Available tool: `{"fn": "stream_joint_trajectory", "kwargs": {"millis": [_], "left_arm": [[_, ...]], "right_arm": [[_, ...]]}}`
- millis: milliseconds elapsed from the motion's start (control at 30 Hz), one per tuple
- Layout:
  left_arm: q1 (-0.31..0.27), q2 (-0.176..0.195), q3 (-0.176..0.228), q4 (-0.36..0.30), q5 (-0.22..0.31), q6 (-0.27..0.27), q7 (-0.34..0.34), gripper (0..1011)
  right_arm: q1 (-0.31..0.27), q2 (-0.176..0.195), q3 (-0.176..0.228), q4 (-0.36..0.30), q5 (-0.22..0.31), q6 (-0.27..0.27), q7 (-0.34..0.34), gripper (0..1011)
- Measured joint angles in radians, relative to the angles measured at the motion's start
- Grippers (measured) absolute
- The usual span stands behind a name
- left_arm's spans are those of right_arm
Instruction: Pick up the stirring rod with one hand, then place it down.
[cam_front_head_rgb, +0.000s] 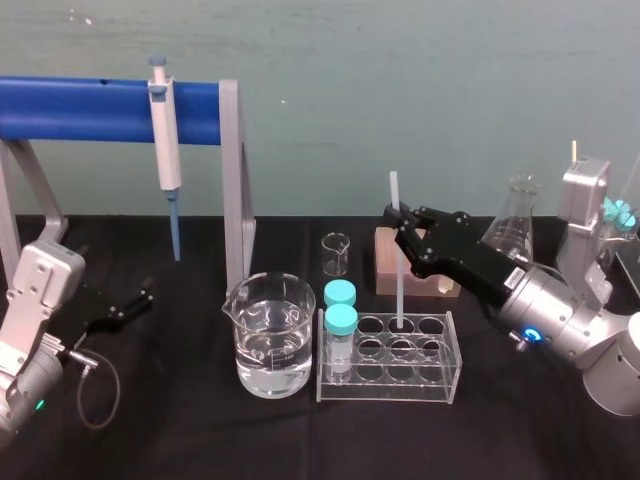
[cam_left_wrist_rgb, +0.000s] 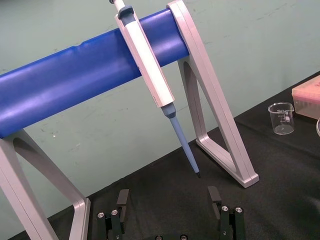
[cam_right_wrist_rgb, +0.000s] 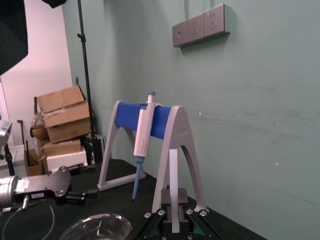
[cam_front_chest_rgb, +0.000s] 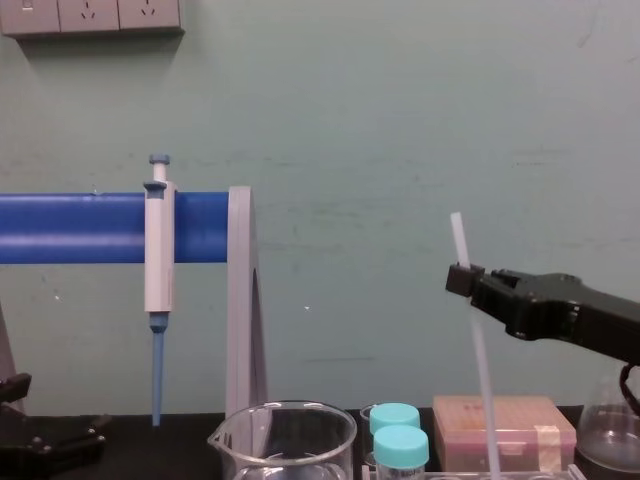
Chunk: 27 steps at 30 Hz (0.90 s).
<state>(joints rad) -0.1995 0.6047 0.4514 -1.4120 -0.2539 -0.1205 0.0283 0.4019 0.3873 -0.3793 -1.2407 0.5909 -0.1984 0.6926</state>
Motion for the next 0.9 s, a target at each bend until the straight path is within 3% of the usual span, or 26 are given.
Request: {"fn": "stream_joint_trajectory", "kwargs": {"millis": [433, 900], "left_arm": [[0.000, 0.000, 0.000, 0.000, 0.000, 0.000, 0.000, 1000], [0.000, 0.000, 0.000, 0.000, 0.000, 0.000, 0.000, 1000]], "right_arm": [[0.003, -0.020, -0.016, 0.051, -0.008, -0.003, -0.017, 71], [-0.020, -0.041, -0.015, 0.083, -0.030, -0.079, -0.007, 71]]}}
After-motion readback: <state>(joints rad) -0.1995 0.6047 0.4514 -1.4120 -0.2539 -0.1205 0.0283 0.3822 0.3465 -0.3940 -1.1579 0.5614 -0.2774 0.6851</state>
